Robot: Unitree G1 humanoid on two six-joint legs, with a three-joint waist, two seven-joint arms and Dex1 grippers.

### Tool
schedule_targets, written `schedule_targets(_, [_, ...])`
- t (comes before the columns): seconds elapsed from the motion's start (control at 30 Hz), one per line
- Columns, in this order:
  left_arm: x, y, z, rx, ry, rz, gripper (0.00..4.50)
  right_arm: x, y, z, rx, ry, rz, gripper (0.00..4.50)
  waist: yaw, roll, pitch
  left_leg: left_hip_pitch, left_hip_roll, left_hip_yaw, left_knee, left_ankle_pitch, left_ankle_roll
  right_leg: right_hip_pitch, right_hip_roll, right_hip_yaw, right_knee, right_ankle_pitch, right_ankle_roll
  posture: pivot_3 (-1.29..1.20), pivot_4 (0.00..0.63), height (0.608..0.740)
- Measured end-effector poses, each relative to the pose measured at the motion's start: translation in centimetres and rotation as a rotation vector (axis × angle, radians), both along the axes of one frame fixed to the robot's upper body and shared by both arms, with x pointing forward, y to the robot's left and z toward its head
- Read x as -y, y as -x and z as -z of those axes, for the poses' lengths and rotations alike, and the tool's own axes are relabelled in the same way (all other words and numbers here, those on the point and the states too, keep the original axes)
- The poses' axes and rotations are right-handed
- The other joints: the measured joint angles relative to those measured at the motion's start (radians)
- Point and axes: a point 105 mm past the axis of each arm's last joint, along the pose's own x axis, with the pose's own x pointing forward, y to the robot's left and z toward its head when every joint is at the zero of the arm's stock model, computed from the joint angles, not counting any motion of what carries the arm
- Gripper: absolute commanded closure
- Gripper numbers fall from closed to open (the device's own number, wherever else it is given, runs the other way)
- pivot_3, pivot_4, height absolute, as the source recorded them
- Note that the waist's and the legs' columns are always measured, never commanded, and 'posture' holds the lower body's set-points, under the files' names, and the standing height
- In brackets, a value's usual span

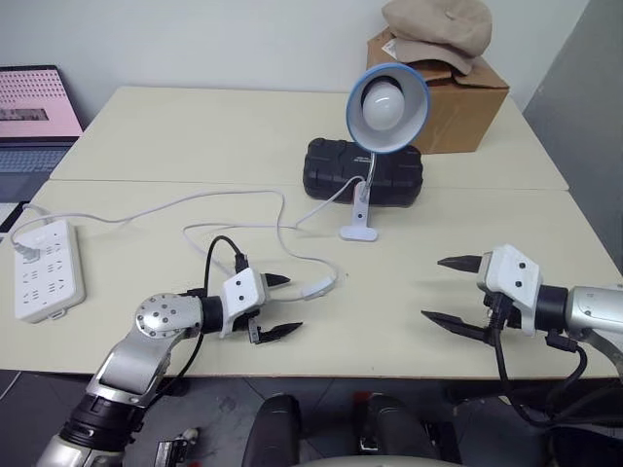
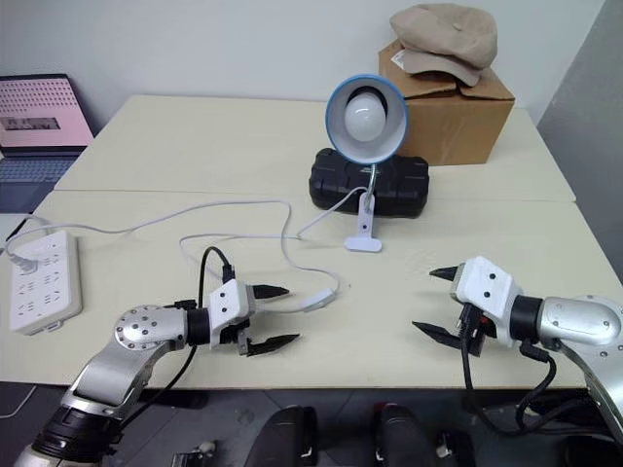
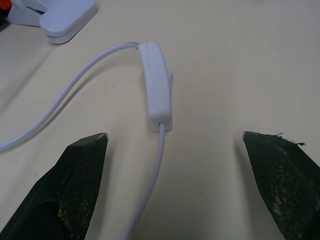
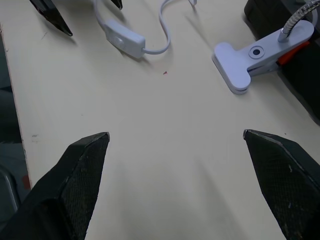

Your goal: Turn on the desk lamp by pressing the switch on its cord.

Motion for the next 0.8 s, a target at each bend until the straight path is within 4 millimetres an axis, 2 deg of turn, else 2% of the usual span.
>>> schedule_targets(0.27, [1.3, -1.1, 0.8, 0.006, 0.017, 0.034, 0.02, 0.1, 0.3, 0.3, 0.0, 0.0, 0.011, 0.0, -0.002, 0.0, 0.0, 0.0, 0.0, 0.0, 0.0, 0.0, 0.0, 0.0, 0.0, 0.0, 0.0, 0.0, 0.0, 0.0, 0.15, 0.74])
schedule_targets(0.3, [1.4, -1.2, 0.8, 0.007, 0.019, 0.036, 0.36, 0.1, 0.3, 0.2, 0.003, 0.0, 0.009, 0.0, -0.002, 0.0, 0.0, 0.0, 0.0, 0.0, 0.0, 0.0, 0.0, 0.0, 0.0, 0.0, 0.0, 0.0, 0.0, 0.0, 0.15, 0.74])
schedule_targets(0.47, [1.8, -1.3, 1.0, 0.017, 0.019, 0.057, 1.3, -0.3, 0.5, 0.1, 0.017, -0.006, -0.002, 0.0, -0.002, 0.0, 0.0, 0.0, 0.0, 0.0, 0.001, 0.0, 0.0, 0.001, 0.0, 0.0, 0.0, 0.001, 0.001, 0.0, 0.15, 0.74])
schedule_targets(0.8, [1.8, -1.5, 1.2, 0.027, 0.003, 0.082, 3.51, -0.4, 0.3, -0.4, 0.036, -0.007, -0.009, 0.0, -0.003, 0.0, 0.0, 0.0, 0.0, -0.001, 0.001, 0.0, 0.0, 0.001, 0.0, 0.0, 0.0, 0.001, 0.002, 0.0, 0.15, 0.74])
